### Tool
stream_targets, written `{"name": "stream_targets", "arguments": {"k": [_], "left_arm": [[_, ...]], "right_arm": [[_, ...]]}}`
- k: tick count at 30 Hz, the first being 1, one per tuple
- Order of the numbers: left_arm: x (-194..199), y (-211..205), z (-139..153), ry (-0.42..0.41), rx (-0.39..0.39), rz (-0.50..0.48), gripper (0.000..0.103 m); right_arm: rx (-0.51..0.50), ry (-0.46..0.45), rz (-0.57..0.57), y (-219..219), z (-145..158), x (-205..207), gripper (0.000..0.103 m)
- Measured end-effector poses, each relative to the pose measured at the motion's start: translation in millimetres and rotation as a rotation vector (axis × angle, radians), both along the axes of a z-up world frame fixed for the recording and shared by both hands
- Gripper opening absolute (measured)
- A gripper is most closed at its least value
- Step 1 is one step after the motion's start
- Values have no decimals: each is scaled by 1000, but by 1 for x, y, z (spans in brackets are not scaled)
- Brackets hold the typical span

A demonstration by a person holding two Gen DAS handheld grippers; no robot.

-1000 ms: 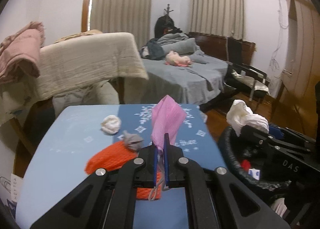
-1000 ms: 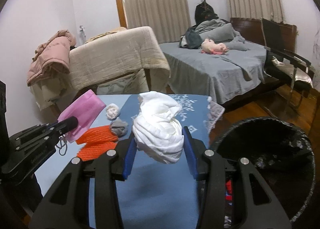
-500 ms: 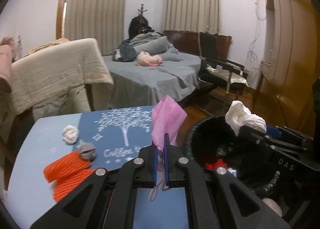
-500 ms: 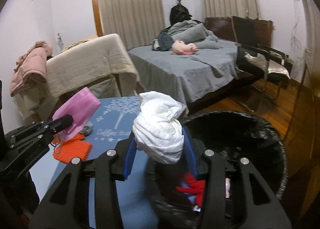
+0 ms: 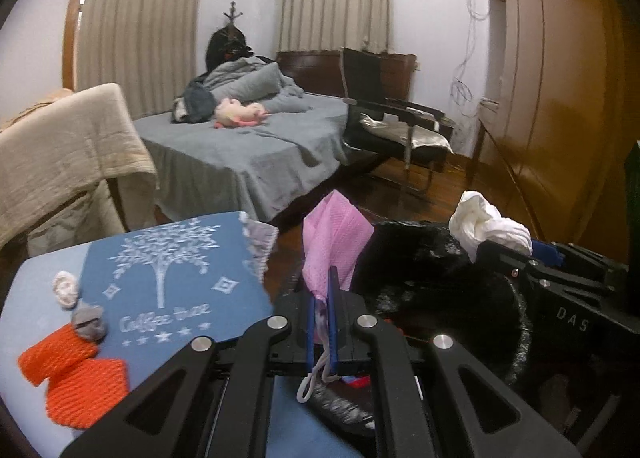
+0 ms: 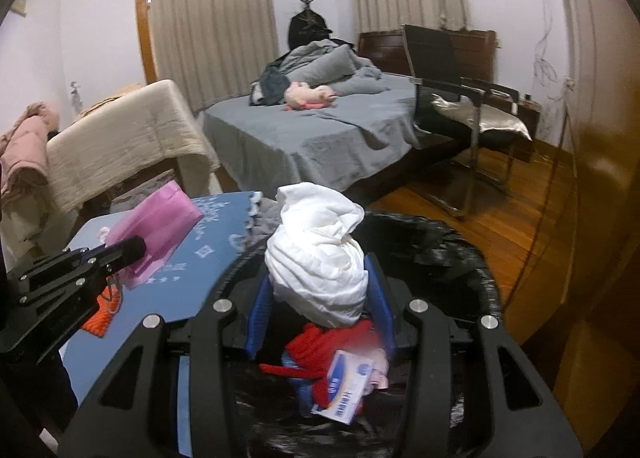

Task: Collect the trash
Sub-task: 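Open both tools to drop the pink mask and white cloth into the bin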

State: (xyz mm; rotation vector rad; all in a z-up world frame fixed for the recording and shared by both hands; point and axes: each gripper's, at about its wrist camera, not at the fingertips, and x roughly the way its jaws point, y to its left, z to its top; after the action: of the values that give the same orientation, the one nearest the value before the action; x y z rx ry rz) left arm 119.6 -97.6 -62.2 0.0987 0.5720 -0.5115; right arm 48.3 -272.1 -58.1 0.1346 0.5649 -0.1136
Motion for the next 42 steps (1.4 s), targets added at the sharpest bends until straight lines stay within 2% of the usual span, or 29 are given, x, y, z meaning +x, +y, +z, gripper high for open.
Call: {"name": "stream_targets", "arguments": {"k": [17, 20, 21, 22, 24, 25, 26, 28, 29, 30, 31, 34, 38, 42], "left_arm": [[21, -69, -19, 48, -22, -92, 5], [25, -79, -24, 62, -19, -112, 6], [26, -81, -24, 68, -20, -120, 7], [27, -83, -25, 73, -20, -122, 9], [29, -86, -26, 83, -27, -129, 24], [29, -85, -26, 87, -32, -130, 34], [29, -84, -26, 85, -34, -129, 43], [28, -80, -24, 78, -38, -126, 49], [28, -77, -23, 73, -37, -118, 55], [28, -75, -21, 68, -37, -111, 58], [28, -70, -19, 63, -39, -98, 65], [26, -53, -12, 49, -48, -62, 83], [20, -29, -2, 15, -47, -18, 91], [13, 4, 7, -8, -52, 49, 94]], "right_arm": [[-16, 23, -111, -55, -18, 1, 43], [-23, 31, -121, -60, -21, 4, 44], [-28, 34, -127, -62, -22, 5, 48], [-35, 37, -135, -64, -23, 6, 51], [-42, 42, -147, -66, -26, 7, 55], [-45, 44, -154, -68, -27, 6, 58], [-48, 43, -159, -68, -27, 6, 64], [-57, 37, -168, -68, -27, 5, 70], [-61, 36, -170, -68, -27, 4, 76], [-64, 33, -171, -68, -27, 2, 88], [-72, 26, -175, -67, -26, 0, 92], [-76, 2, -166, -63, -23, -5, 98], [-65, -11, -154, -54, -18, -7, 98], [-53, -31, -137, -42, -11, -9, 98]]}}
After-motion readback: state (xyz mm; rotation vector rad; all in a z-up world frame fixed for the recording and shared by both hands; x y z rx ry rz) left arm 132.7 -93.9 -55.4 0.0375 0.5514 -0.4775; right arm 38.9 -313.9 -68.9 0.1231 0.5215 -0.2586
